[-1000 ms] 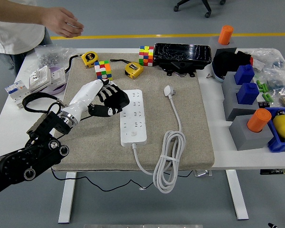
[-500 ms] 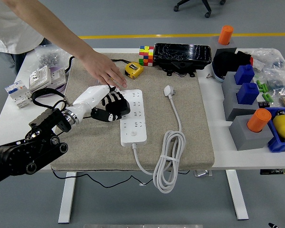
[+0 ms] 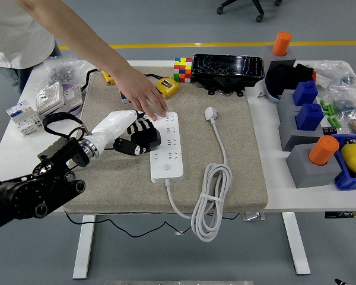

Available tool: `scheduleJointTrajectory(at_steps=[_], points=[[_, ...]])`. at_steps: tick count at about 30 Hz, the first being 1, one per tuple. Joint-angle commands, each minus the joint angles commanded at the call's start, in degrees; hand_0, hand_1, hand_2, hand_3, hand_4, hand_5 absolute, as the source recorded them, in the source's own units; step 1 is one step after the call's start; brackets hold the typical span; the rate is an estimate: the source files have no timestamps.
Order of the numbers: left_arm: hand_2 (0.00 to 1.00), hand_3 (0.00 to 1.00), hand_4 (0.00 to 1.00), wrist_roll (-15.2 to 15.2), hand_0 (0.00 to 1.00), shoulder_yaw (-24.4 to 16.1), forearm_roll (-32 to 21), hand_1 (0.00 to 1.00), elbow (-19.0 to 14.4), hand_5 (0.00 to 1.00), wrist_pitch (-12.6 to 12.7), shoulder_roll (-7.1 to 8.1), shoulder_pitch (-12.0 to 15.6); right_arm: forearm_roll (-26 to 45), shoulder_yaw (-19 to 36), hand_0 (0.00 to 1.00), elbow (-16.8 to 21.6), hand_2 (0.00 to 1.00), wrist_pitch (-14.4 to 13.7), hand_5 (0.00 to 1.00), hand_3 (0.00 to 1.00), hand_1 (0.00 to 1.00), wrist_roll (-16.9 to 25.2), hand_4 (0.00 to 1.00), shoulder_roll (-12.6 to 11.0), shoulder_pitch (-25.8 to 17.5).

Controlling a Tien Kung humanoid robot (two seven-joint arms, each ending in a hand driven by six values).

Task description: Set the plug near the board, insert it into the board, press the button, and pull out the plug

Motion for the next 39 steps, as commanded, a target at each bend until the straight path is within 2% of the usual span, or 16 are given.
scheduleJointTrajectory(at_steps=[17,30,39], points=[[0.480,0.541,0.737,-0.61,0.348,0.76,-0.83,0.374,0.47,0.002,-0.83,0.11,-0.09,-0.12,0.22,0.675,0.04,0.689,0.01,0.524,0.592,0.683,-0.01,0.927,0.03,-0.05],[0.496,0.547,0.731,0.62,0.366,1.18,-0.37,0.389,1.19,0.002,-0.82,-0.17,-0.40,-0.13,0.23,0.675,0.06,0.689,0.03,0.525,0.592,0.683,-0.02,0.928,0.05,-0.05],[0.509,0.552,0.727,1.23,0.368,1.08,-0.14,0.392,1.30,0.002,-1.71,-0.12,-0.45,-0.17,0.29,0.675,0.08,0.689,0.04,0.525,0.593,0.683,-0.01,0.929,0.06,-0.01]])
